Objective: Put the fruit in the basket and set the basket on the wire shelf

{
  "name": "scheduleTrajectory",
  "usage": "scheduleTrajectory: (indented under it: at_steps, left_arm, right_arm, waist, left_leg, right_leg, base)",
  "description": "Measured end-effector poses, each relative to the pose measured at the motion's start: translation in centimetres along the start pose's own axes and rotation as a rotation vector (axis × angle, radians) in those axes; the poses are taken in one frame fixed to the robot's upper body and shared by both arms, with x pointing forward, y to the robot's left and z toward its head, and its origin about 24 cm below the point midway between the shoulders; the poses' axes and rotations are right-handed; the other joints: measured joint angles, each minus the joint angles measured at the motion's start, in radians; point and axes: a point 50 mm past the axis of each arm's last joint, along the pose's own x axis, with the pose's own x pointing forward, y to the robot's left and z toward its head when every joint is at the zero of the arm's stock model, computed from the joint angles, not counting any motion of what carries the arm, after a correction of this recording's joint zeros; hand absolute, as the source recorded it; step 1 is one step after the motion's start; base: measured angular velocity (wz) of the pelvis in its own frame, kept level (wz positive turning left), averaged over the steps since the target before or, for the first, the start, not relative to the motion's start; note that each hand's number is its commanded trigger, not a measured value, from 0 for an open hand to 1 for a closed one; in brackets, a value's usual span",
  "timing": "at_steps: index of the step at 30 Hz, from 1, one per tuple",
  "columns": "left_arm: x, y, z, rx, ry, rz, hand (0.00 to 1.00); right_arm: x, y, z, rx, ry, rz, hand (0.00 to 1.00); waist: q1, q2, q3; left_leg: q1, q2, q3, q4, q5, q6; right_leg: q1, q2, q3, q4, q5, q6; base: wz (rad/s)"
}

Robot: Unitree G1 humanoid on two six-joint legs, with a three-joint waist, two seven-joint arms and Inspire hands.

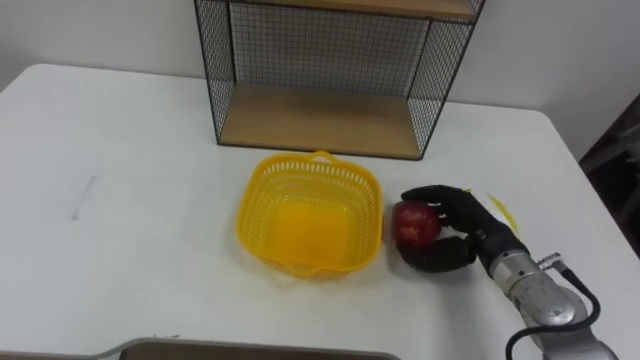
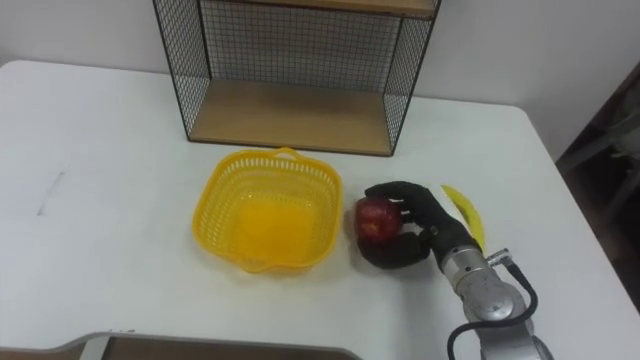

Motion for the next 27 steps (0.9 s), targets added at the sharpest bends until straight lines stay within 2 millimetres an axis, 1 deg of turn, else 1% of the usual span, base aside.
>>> scheduleTrajectory:
  at_steps: [9,13,16,18,21,23,27]
  left_arm:
    - [0.0,0.0,0.1,0.008,-0.001,0.0,0.0]
    - [0.0,0.0,-0.1,0.017,0.014,0.004,0.0]
    - [0.0,-0.1,-0.2,0.029,0.029,0.003,0.0]
    - [0.0,-0.3,-0.2,0.033,0.036,-0.001,0.0]
    - [0.0,-0.4,-0.4,0.032,0.041,-0.005,0.0]
    - [-0.1,-0.5,-0.5,0.031,0.043,-0.005,0.0]
    - [-0.1,-0.5,-0.5,0.031,0.041,-0.004,0.0]
  right_arm:
    - [0.2,0.7,0.2,0.028,-0.003,0.029,1.0]
    - [0.2,0.9,0.0,0.048,0.003,0.035,1.0]
    - [0.1,1.0,-0.2,0.092,0.012,0.034,1.0]
    - [0.0,1.0,-0.4,0.13,0.018,0.034,1.0]
    - [-0.2,1.2,-0.9,0.213,0.027,0.036,1.0]
    - [-0.2,1.3,-1.6,0.342,0.041,0.024,1.0]
    - [-0.2,1.7,-2.2,0.492,0.049,-0.002,1.0]
  waist:
    - [-0.004,0.005,-0.0019]
    - [-0.005,0.011,-0.003]
    - [-0.008,0.018,-0.0066]
    - [-0.008,0.021,-0.0082]
    - [-0.006,0.021,-0.0085]
    - [-0.009,0.021,-0.0084]
    - [-0.011,0.024,-0.0077]
  left_leg:
    - [-0.007,0.0,0.003,0.005,0.0,0.0]
    - [-0.002,0.0,-0.001,0.007,0.0,0.0]
    - [-0.001,0.0,0.002,0.007,0.0,0.0]
    - [0.001,0.0,0.003,0.007,0.0,0.0]
    - [0.003,0.001,0.007,0.007,0.0,0.0]
    - [0.007,0.001,0.009,0.007,0.0,0.0]
    - [0.006,0.001,0.008,0.008,0.0,0.0]
  right_leg:
    - [-0.003,0.0,-0.005,0.001,0.0,0.0]
    - [0.003,0.0,-0.004,0.001,0.0,0.0]
    - [0.004,0.0,-0.004,0.001,0.0,0.0]
    - [0.005,0.0,0.0,0.001,0.0,0.0]
    - [0.006,0.001,0.007,0.001,0.0,0.0]
    - [0.009,0.0,0.004,0.001,0.001,0.001]
    - [0.008,0.001,0.008,0.001,0.002,0.001]
  base:
    - [0.0]
    - [0.0]
    - [0.0]
    - [0.0]
    - [-0.04]
    - [0.0]
    - [0.0]
